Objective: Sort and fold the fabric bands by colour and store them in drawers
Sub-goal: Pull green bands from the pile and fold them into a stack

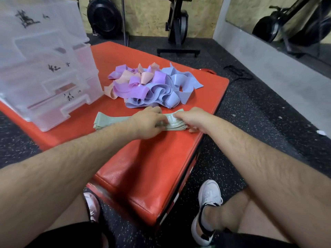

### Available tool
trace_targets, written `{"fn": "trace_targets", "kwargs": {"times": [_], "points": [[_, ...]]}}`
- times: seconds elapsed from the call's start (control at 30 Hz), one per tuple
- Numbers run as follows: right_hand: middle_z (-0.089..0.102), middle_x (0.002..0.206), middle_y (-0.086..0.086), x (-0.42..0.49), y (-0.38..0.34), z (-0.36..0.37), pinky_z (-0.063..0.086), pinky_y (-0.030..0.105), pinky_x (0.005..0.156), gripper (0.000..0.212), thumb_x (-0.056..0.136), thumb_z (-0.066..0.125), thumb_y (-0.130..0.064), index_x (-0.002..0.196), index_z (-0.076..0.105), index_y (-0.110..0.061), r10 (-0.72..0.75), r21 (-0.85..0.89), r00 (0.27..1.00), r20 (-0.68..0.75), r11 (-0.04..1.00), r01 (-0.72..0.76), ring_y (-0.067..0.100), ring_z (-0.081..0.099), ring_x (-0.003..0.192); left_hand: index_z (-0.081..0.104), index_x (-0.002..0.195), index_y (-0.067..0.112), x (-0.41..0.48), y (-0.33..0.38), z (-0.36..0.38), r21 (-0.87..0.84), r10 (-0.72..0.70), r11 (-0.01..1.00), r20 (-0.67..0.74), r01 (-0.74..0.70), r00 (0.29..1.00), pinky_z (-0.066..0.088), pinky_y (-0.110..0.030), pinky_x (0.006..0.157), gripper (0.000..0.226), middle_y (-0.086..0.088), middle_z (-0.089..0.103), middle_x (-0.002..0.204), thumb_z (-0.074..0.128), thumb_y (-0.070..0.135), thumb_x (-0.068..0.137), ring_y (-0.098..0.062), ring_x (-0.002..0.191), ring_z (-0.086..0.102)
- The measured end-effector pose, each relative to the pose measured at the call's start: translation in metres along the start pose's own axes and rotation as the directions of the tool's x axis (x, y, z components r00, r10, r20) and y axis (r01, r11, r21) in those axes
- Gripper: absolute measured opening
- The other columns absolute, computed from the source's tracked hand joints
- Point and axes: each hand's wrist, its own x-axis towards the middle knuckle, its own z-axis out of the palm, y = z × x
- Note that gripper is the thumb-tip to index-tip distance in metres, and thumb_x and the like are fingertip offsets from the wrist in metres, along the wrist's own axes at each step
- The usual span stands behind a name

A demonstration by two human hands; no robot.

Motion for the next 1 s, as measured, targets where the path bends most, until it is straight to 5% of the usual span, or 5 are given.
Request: {"fn": "trace_targets", "kwargs": {"times": [0.17,0.43,0.57,0.87,1.0], "points": [[0.052,0.067,0.003,0.005,0.001,0.002,0.032,0.024,0.045,0.017,0.08,0.071,-0.025,0.084,0.058,-0.015,0.019,-0.009,1.0,0.004,1.0,-0.019,0.016,0.042,0.053,0.071,0.113,0.025,0.001,-0.001,0.001,-0.046,-0.023,0.999,-0.003,0.023,1.0,0.046,-0.041,0.092,0.031,0.006,0.05,0.099,0.068,0.034,0.083,-0.026,0.101,0.054],[0.063,0.106,-0.004,-0.002,0.002,-0.002,0.048,0.029,0.063,0.054,0.082,0.066,-0.02,0.127,0.045,-0.043,-0.061,-0.029,0.996,0.06,0.998,0.063,0.014,0.057,0.079,0.054,0.13,0.034,0.008,0.001,-0.003,-0.04,-0.104,0.994,0.043,0.105,0.994,0.044,-0.039,0.093,0.058,0.007,0.056,0.118,0.076,0.042,0.077,-0.019,0.113,0.052],[0.066,0.101,-0.005,-0.002,0.004,-0.005,0.049,0.029,0.064,0.033,0.087,0.062,-0.034,0.12,0.057,-0.037,-0.083,-0.013,0.995,0.053,0.996,0.084,0.014,0.058,0.079,0.064,0.121,0.028,0.012,0.0,-0.003,-0.118,-0.067,0.99,0.076,0.076,0.995,0.044,-0.036,0.091,0.05,0.009,0.051,0.106,0.081,0.029,0.075,-0.02,0.107,0.053],[0.053,0.066,-0.001,0.003,0.001,-0.004,0.037,0.026,0.051,0.012,0.08,0.072,-0.019,0.084,0.06,-0.017,0.053,0.074,0.997,0.06,0.996,-0.058,0.012,0.041,0.052,0.065,0.117,0.033,0.011,-0.004,0.005,-0.12,-0.047,0.991,0.049,0.053,0.998,0.044,-0.046,0.097,0.044,0.008,0.051,0.115,0.079,0.033,0.075,-0.02,0.111,0.049],[0.064,0.078,0.0,0.001,-0.005,-0.004,0.058,0.032,0.071,0.016,0.081,0.071,-0.011,0.093,0.06,-0.015,0.036,0.131,0.992,0.119,0.99,-0.052,0.015,0.061,0.069,0.069,0.116,0.03,0.011,-0.004,0.004,-0.125,-0.025,0.992,-0.001,0.024,1.0,0.041,-0.042,0.1,0.045,0.002,0.052,0.114,0.082,0.033,0.073,-0.022,0.109,0.048]]}}
